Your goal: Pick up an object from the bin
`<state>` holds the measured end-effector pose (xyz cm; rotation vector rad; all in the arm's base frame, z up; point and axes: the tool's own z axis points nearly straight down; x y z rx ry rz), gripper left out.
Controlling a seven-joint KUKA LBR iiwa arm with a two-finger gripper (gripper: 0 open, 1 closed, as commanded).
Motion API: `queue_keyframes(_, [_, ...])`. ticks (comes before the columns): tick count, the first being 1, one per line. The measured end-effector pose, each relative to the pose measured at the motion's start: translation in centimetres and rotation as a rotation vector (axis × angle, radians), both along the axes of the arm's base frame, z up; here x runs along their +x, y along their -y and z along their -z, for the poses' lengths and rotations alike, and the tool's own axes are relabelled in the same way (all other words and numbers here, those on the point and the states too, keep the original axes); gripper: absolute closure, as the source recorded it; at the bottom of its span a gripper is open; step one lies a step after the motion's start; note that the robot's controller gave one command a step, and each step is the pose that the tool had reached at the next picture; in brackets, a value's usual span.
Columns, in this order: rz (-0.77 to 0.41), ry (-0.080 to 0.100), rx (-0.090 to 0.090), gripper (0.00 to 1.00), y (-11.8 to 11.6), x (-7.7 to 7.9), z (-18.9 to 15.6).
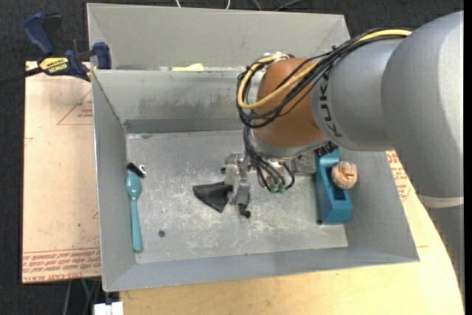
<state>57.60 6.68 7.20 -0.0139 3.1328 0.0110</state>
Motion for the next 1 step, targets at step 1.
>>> queue_keyframes(1, [0.023, -0.008, -0.002, 1.0, 0.27, -0.54, -5.51])
